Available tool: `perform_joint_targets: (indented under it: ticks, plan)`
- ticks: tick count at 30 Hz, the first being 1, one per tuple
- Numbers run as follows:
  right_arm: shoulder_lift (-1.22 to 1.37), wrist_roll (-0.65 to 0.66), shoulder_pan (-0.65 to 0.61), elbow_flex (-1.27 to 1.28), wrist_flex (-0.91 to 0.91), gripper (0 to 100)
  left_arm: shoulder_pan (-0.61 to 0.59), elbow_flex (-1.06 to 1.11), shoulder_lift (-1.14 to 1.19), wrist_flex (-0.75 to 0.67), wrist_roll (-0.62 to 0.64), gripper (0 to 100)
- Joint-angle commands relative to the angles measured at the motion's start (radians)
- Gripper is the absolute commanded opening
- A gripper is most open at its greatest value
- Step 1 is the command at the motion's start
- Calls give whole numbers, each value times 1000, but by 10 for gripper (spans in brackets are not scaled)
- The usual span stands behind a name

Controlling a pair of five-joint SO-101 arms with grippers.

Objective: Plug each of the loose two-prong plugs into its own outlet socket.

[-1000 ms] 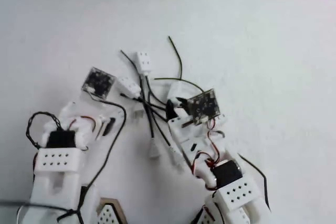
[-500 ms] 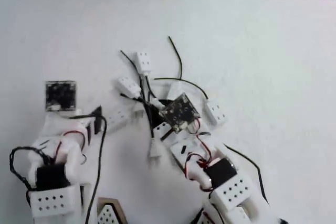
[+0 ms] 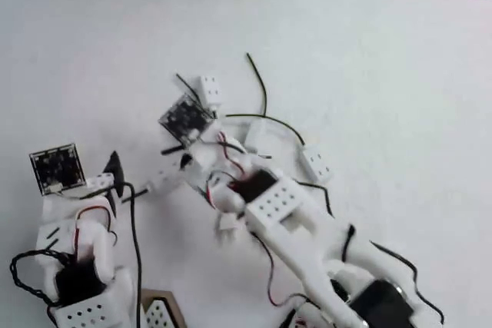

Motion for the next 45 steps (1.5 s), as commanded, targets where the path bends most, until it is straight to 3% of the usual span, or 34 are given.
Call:
perform_joint_targets:
  ticks: [1, 7, 12, 24, 45]
  plan:
    - [107, 3, -7, -244, 157, 18, -5, -6, -16, -28, 5, 249]
    - [246, -14, -27, -446, 348, 20, -5, -3, -16, -28, 2, 249]
    - [266, -183, -84, -479, 377, 20, -5, -2, -16, -28, 2, 249]
    - [360, -189, -65, -443, 220, 18, -2, -2, -16, -28, 2, 249]
    - [427, -189, -56, -494, 337, 20, -2, -2, -16, -28, 0, 249]
